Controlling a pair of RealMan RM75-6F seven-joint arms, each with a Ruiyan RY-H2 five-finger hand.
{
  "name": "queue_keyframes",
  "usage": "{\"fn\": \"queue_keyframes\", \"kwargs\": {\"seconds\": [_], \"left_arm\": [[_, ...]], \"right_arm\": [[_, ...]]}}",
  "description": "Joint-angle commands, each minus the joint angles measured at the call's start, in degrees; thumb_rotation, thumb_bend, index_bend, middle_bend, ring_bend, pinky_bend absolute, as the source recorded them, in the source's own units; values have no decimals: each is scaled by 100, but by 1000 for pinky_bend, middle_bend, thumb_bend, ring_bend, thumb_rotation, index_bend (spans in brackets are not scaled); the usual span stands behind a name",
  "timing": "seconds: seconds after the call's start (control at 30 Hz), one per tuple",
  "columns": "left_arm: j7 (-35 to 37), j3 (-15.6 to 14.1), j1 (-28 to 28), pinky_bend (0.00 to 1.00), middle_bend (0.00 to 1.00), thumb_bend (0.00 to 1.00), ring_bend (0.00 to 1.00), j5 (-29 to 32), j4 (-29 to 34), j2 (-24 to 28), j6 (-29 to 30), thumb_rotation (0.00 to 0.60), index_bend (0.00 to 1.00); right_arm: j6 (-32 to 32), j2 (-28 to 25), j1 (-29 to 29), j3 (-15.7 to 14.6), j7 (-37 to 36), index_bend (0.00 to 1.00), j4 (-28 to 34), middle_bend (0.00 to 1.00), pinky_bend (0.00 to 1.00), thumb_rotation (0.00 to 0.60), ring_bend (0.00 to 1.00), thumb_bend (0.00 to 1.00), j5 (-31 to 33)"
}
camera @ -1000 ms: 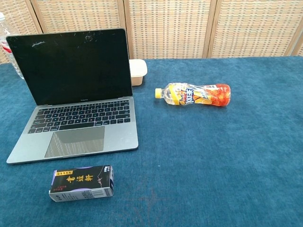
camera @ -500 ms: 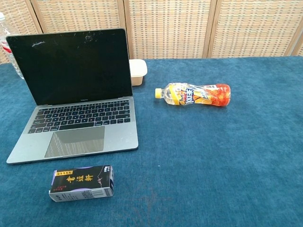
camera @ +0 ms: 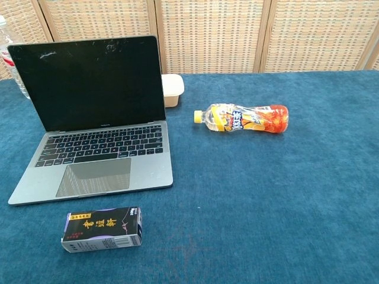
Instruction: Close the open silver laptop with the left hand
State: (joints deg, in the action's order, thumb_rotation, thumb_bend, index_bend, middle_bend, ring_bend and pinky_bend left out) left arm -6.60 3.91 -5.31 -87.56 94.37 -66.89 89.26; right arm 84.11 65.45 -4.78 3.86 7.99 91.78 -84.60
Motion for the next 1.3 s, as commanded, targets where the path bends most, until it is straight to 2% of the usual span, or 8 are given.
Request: {"fn": "queue_keyframes", "kwargs": {"seconds": [0.03, 0.2, 0.37, 0.63, 0.87, 1.0, 1.1, 1.3], "left_arm": [[58, 122, -126, 0, 0, 293, 0, -189, 102, -138, 61, 600, 5], [-216, 273, -377, 0, 0, 381, 0, -293, 411, -78, -105, 600, 6], [-536, 536, -726, 0, 0, 481, 0, -11, 863, 146, -575, 600, 8], [-717, 1057, -1380, 0, 0, 588, 0, 1074, 1442, 596, -1628, 600, 37], [-1370, 1405, -2043, 0, 0, 699, 0, 2197, 1766, 915, -2445, 600, 65], [-1684, 1533, -2406, 0, 0, 765, 0, 2780, 1800, 945, -2733, 600, 68], [-2008, 1625, -2852, 1, 0, 790, 0, 3416, 1664, 782, -3010, 600, 68], [-2608, 1562, -3342, 48, 0, 872, 0, 4182, 1530, 590, -3001, 600, 88]], "right_arm": [[-4, 7, -5, -12, 30, 2, 11, 0, 0, 600, 0, 0, -27], [-10, 13, -14, -22, 63, 2, 20, 0, 0, 600, 0, 0, -51], [-9, -9, -6, -9, -3, 2, 12, 0, 0, 600, 0, 0, -22], [-19, -32, -1, -10, -88, 2, -1, 0, 0, 600, 0, 0, -14], [-89, -68, -21, -9, -101, 2, 35, 0, 0, 600, 0, 0, 27], [-121, -64, -29, -6, -110, 1, 36, 0, 0, 600, 0, 0, 58], [-161, -59, -49, 7, -140, 1, 24, 0, 0, 600, 0, 0, 86], [-155, -45, -62, 44, -234, 2, -11, 0, 0, 600, 0, 0, 109]]}}
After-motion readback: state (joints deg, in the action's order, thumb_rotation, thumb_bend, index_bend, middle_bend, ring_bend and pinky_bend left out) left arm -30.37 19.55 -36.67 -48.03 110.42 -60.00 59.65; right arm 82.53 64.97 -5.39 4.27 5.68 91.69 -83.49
